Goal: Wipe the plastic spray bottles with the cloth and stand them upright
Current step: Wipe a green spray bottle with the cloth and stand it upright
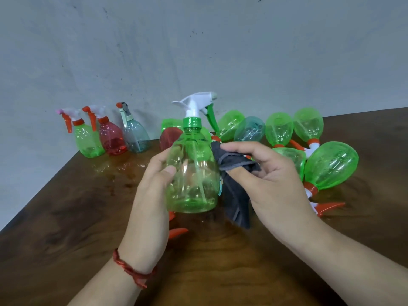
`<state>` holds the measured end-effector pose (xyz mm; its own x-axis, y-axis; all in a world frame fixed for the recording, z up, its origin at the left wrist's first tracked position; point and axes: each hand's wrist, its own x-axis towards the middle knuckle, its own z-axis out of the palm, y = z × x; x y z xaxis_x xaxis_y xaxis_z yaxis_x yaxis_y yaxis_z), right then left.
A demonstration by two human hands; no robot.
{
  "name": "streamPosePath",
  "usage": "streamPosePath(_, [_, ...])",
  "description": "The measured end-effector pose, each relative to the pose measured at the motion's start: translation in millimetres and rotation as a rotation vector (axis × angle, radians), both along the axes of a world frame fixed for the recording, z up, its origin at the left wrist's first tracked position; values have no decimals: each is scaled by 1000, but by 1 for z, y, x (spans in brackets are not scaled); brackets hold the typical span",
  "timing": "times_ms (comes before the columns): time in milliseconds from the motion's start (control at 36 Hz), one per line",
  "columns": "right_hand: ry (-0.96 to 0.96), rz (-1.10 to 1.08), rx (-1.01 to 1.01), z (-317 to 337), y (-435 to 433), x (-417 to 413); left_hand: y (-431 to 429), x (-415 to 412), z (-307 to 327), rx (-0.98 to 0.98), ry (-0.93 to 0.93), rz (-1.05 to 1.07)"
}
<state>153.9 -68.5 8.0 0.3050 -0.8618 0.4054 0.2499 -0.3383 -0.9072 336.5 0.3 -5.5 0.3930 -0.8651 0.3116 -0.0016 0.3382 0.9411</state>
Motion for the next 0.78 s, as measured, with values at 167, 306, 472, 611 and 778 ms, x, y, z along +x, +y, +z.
streamPosePath(167, [96,-61,-224,-5,-1,3,6,-6,2,-65,-197,55])
streamPosePath(306, [42,-178,-332,5,-7,-7,8,-6,3,-64,-433,129])
streamPosePath(472, [49,-490,-508,22,-33,-30,14,-17,7,-45,-550,41])
streamPosePath(611, [232,-504,-572,15,-39,-27,16,-20,3,-42,-652,-9])
streamPosePath(778, [304,-415,-740,10,-30,-17,16,-19,2,-47,-822,30])
